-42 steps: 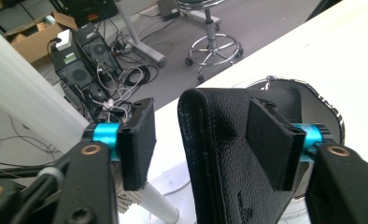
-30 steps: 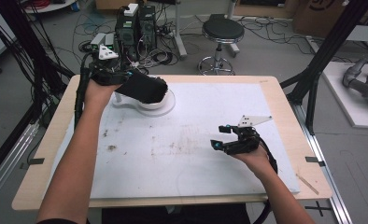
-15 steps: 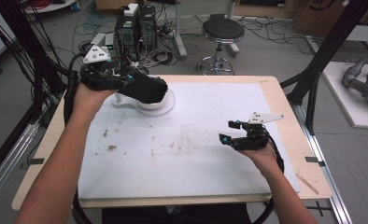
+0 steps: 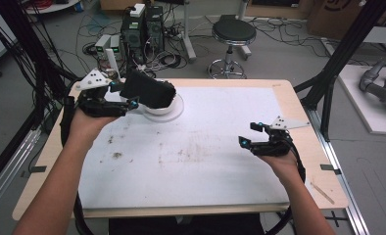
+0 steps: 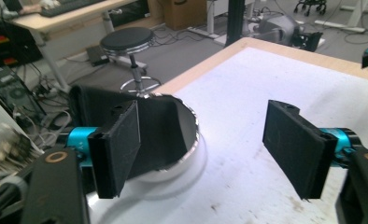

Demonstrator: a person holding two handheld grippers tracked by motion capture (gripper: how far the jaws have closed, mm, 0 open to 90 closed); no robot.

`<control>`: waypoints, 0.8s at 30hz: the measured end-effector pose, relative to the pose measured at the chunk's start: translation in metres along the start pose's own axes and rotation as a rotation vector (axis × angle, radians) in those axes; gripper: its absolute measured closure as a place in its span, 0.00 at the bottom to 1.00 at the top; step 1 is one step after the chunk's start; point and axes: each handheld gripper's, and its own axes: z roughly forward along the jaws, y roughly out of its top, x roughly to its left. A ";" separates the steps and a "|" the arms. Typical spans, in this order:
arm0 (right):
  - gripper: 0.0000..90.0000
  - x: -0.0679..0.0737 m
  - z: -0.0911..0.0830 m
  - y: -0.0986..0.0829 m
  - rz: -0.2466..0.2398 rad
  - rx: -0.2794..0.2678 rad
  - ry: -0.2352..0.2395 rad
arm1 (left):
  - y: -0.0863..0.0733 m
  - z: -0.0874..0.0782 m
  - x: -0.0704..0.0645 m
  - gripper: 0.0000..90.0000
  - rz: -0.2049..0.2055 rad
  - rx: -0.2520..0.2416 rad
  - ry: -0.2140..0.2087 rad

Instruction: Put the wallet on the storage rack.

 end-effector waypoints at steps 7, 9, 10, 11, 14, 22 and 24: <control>0.23 -0.006 -0.003 -0.003 0.012 0.000 -0.006 | -0.022 -0.001 -0.010 0.25 -0.006 -0.002 -0.060; 0.23 -0.007 -0.004 -0.004 0.012 0.001 -0.006 | -0.030 -0.001 -0.013 0.25 -0.015 0.002 -0.078; 0.23 -0.007 -0.004 -0.004 0.013 0.002 -0.008 | -0.034 -0.001 -0.015 0.25 -0.015 0.007 -0.077; 0.23 -0.008 -0.004 -0.005 0.014 0.001 -0.009 | -0.038 0.000 -0.017 0.25 -0.019 0.013 -0.077; 0.23 -0.011 -0.004 -0.006 0.027 0.003 -0.007 | -0.051 0.005 -0.024 0.25 -0.018 0.028 -0.094; 0.23 -0.013 -0.002 -0.008 0.028 0.012 -0.002 | -0.080 0.014 -0.041 0.23 -0.007 0.076 -0.184; 0.23 -0.014 -0.002 -0.009 0.032 0.017 -0.002 | -0.087 0.015 -0.043 0.23 -0.011 0.083 -0.202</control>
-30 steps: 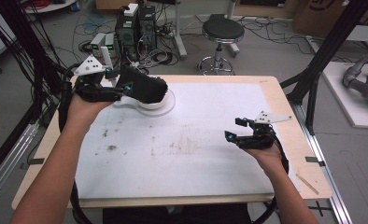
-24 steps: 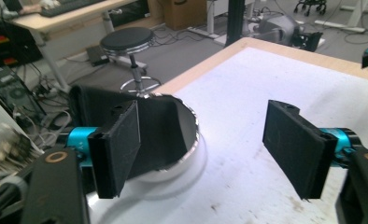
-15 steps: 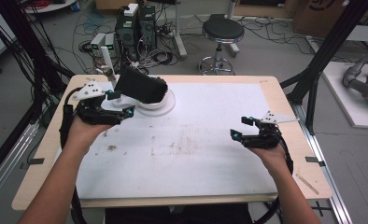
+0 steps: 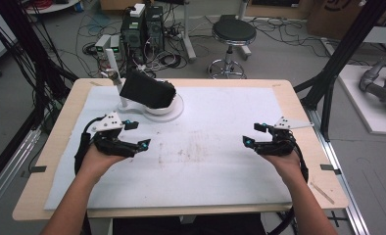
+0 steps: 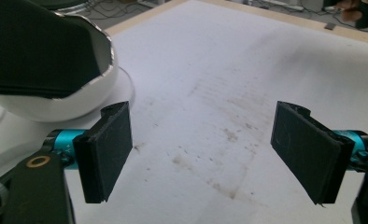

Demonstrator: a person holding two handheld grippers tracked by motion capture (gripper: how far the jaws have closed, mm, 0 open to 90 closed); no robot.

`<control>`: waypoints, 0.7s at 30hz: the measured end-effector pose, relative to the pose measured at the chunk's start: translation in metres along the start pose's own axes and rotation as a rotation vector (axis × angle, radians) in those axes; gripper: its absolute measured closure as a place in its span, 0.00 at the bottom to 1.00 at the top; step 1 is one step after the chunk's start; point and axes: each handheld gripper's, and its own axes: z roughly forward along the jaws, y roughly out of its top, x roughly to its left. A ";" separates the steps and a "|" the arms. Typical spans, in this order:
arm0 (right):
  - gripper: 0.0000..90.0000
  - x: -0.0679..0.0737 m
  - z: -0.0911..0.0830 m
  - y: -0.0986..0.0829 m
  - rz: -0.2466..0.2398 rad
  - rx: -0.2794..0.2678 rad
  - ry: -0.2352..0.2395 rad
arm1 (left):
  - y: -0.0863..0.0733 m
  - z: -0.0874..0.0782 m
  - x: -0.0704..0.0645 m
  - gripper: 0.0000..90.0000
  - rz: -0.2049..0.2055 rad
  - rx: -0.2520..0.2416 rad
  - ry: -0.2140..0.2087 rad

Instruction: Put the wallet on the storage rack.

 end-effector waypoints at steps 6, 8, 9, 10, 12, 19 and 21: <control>0.23 0.001 0.000 -0.002 -0.009 0.016 -0.006 | -0.019 0.008 -0.005 0.23 -0.027 0.015 -0.020; 0.23 0.002 0.000 -0.003 -0.012 0.019 -0.006 | -0.020 0.010 -0.007 0.23 -0.026 0.013 -0.023; 0.23 0.003 0.000 -0.003 -0.013 0.022 -0.007 | -0.019 0.011 -0.007 0.23 -0.023 0.014 -0.024; 0.23 0.003 0.001 -0.003 -0.015 0.024 -0.006 | -0.019 0.012 -0.007 0.23 -0.019 0.014 -0.024; 0.23 0.003 0.001 -0.003 -0.021 0.031 -0.005 | -0.018 0.013 -0.008 0.23 -0.013 0.015 -0.024; 0.23 0.004 0.002 -0.008 -0.013 0.044 -0.007 | -0.019 0.017 -0.007 0.23 -0.011 0.022 -0.028; 0.23 0.003 0.001 -0.010 -0.012 0.047 -0.012 | -0.019 0.016 -0.006 0.23 -0.015 0.018 -0.025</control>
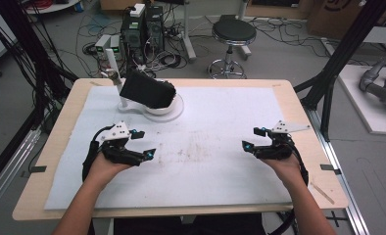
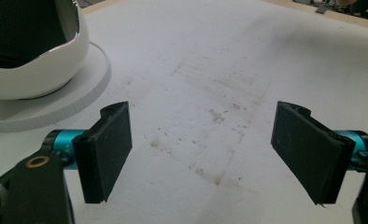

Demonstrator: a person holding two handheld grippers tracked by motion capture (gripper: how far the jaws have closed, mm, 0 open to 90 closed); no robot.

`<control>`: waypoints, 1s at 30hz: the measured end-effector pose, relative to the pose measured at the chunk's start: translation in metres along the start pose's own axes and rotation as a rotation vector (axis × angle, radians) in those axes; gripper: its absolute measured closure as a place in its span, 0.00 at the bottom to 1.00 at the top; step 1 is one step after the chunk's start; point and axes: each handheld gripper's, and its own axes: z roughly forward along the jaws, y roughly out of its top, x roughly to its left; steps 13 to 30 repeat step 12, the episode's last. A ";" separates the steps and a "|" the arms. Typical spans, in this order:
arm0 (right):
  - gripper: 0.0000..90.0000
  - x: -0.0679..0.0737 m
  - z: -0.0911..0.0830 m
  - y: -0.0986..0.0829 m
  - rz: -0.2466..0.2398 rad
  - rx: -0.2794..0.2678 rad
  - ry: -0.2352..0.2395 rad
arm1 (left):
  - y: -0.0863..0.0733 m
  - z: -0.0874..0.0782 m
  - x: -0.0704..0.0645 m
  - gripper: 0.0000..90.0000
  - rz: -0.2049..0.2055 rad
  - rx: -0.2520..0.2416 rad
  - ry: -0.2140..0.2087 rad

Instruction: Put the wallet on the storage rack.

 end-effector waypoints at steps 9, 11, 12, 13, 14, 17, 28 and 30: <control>0.23 0.001 0.000 0.000 -0.002 0.002 0.001 | -0.001 0.000 0.000 0.23 -0.001 0.005 -0.002; 0.23 0.001 0.001 0.000 -0.001 0.003 0.003 | -0.001 0.000 0.000 0.23 -0.003 0.005 -0.002; 0.23 0.001 0.000 0.000 -0.001 0.002 0.003 | -0.001 0.000 0.001 0.23 -0.003 0.006 -0.001; 0.23 0.001 0.000 0.000 -0.001 0.002 0.003 | -0.001 0.000 0.001 0.23 -0.003 0.006 -0.001; 0.23 0.001 0.000 0.000 -0.001 0.002 0.003 | -0.001 0.000 0.001 0.23 -0.003 0.006 -0.001; 0.23 0.001 0.000 0.000 -0.001 0.002 0.003 | -0.001 0.000 0.001 0.23 -0.003 0.006 -0.001; 0.23 0.001 0.000 0.000 -0.001 0.002 0.003 | -0.001 0.000 0.001 0.23 -0.003 0.006 -0.001; 0.23 0.001 0.000 0.000 -0.001 0.002 0.003 | -0.001 0.000 0.001 0.23 -0.003 0.006 -0.001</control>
